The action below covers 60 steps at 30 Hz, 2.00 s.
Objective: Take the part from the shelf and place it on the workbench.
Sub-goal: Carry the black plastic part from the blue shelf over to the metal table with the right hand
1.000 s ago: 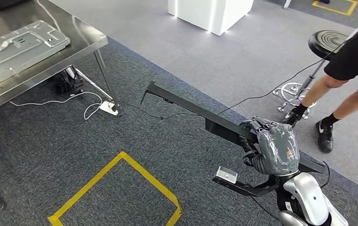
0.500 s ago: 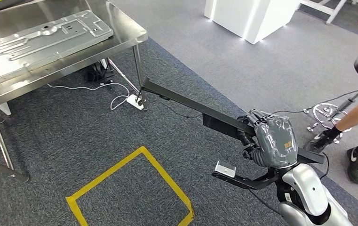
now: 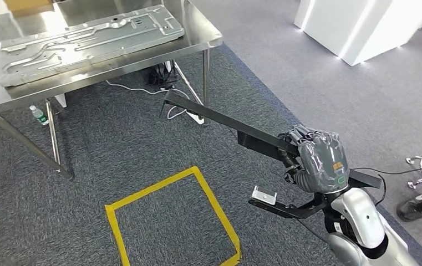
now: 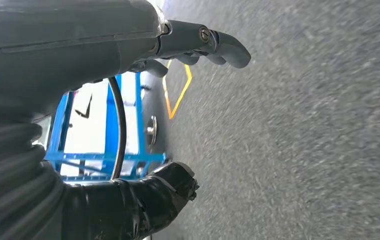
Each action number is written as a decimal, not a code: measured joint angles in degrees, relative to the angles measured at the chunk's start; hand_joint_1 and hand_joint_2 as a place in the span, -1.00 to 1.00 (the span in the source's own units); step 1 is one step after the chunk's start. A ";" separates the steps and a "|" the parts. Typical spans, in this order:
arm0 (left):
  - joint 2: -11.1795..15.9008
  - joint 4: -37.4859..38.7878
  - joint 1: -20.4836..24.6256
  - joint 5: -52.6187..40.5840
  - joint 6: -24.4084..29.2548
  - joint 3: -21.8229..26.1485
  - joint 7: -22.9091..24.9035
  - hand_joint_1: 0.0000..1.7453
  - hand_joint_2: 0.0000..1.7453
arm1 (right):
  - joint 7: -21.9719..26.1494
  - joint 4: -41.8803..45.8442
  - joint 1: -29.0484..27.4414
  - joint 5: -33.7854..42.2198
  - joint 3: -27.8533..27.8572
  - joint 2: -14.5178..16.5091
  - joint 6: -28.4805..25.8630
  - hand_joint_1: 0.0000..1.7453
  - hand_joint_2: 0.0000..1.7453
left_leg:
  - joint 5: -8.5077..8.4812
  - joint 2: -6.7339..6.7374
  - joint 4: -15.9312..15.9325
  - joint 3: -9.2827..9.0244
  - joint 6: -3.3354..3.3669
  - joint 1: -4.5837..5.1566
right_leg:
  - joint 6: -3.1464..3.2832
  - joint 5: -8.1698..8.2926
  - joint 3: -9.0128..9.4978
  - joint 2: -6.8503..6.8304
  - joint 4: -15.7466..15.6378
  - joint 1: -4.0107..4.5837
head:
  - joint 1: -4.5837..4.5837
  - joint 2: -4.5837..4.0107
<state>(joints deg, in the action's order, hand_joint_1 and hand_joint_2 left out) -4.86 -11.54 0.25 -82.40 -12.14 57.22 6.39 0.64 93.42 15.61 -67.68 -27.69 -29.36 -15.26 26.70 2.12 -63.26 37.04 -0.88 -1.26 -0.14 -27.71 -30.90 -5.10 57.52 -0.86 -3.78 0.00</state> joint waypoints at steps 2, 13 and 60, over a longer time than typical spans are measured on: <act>-0.01 0.00 0.01 0.01 0.00 0.00 -0.02 -1.00 1.00 | -0.02 0.01 0.22 0.09 0.01 -0.03 0.06 1.00 1.00 | -0.62 1.12 3.52 -1.89 0.67 0.23 | -0.78 -0.61 0.02 -1.15 0.62 0.23 | 0.04 0.01; -0.05 0.00 0.03 0.04 -0.01 0.00 -0.24 -1.00 1.00 | -0.05 -0.35 0.69 0.25 -0.10 -0.13 0.25 1.00 1.00 | -1.15 -5.75 3.79 -1.81 3.19 0.81 | -1.30 -6.10 -7.35 5.13 15.54 0.12 | 0.13 0.00; -12.43 -31.10 -9.92 -1.65 -18.73 -1.30 -4.99 -1.00 1.00 | -5.56 -0.02 -0.11 -2.80 2.06 -3.52 4.01 1.00 1.00 | 3.29 -2.50 -6.15 1.35 0.34 0.23 | 1.16 -1.68 0.97 4.86 1.04 0.32 | -0.28 0.00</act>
<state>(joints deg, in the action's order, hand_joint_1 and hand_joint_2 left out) -17.29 -42.64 -9.67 -84.05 -30.87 55.92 1.41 -4.92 93.40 15.50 -70.48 -25.63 -32.88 -11.26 29.99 -0.38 -69.41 38.38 -0.54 -1.03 1.02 -29.39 -29.93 -0.24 58.56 -0.54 -4.06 0.00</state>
